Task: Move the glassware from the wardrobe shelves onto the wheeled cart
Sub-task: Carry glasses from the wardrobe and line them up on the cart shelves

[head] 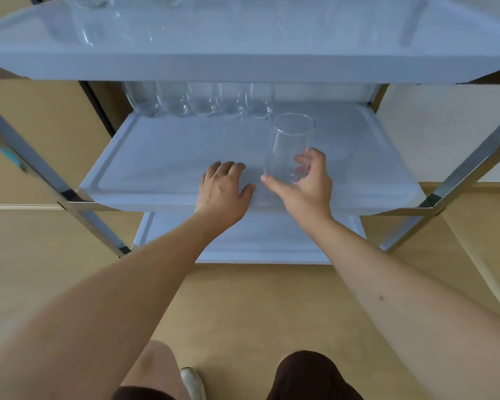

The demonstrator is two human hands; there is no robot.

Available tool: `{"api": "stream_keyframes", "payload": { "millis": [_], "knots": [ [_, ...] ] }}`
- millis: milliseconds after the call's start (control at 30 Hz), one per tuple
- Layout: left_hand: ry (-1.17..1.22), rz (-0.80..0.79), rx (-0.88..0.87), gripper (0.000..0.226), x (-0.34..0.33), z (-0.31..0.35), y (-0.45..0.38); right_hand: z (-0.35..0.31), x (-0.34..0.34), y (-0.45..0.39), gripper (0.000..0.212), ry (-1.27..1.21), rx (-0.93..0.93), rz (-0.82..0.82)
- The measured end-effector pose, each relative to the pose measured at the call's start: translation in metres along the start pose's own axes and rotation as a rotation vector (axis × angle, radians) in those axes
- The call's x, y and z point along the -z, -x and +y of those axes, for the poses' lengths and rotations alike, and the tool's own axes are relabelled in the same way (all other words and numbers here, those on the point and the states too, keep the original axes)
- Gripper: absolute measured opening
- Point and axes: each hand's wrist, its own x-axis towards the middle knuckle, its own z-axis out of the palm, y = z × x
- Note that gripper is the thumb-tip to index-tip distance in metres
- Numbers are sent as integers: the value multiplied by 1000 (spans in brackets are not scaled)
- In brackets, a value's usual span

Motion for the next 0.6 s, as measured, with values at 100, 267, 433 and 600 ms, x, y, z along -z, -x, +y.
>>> {"api": "stream_keyframes", "payload": {
  "millis": [100,267,433,600],
  "knots": [
    [2,-3,-26,50,-7,3,-7,5,2,-6,86,12,18,0],
    [-33,-2,-14,50,-16,8,-25,14,4,-20,92,55,48,-32],
    [-82,-32,2,47,-23,13,-46,21,1,-39,93,93,67,-29],
    [-130,-90,83,48,-22,16,-79,24,-4,-64,91,142,78,-4]
  ]
}}
